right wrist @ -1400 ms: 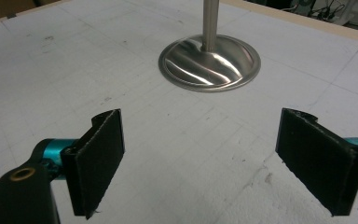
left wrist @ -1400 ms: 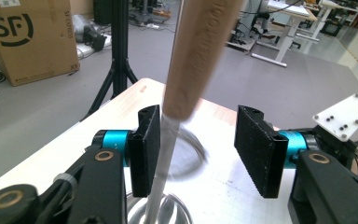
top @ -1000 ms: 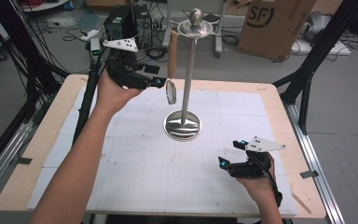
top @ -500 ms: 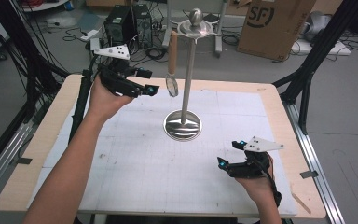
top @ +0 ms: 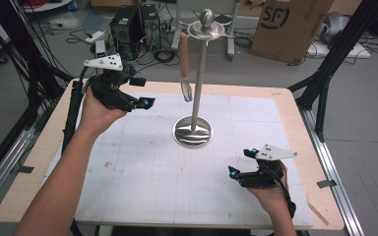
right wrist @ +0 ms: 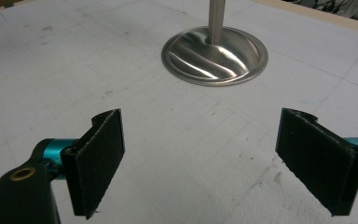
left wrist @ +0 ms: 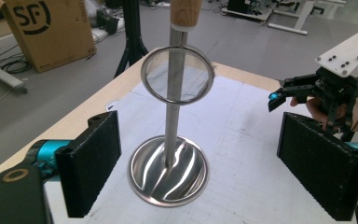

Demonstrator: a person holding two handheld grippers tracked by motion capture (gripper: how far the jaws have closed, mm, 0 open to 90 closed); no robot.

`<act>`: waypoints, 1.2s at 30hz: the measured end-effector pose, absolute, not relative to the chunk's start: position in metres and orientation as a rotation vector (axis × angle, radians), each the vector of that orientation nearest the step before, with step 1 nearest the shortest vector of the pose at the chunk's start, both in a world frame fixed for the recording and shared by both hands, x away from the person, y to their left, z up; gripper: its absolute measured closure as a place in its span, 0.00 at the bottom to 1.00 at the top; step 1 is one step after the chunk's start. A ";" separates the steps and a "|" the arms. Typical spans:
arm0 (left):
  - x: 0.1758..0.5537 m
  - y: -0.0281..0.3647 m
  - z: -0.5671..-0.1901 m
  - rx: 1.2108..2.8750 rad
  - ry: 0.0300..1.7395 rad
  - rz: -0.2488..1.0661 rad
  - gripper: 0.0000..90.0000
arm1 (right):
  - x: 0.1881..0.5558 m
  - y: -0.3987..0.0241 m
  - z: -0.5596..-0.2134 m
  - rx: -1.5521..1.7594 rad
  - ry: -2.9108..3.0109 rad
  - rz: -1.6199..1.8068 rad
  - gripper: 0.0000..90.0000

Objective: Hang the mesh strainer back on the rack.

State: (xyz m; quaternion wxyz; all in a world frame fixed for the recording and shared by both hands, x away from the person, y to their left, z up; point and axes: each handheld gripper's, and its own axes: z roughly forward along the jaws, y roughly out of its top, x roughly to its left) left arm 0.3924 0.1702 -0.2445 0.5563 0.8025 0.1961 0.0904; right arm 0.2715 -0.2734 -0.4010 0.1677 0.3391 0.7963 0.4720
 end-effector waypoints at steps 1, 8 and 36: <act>0.392 0.173 -0.245 1.897 0.465 0.213 0.15 | 0.272 -0.273 -0.401 0.967 2.269 1.340 0.16; 0.382 0.188 -0.258 1.926 0.482 0.226 0.12 | 0.271 -0.271 -0.401 0.968 2.272 1.342 0.16; 0.349 0.173 -0.309 2.062 0.461 0.268 0.02 | 0.273 -0.274 -0.404 0.975 2.270 1.347 0.16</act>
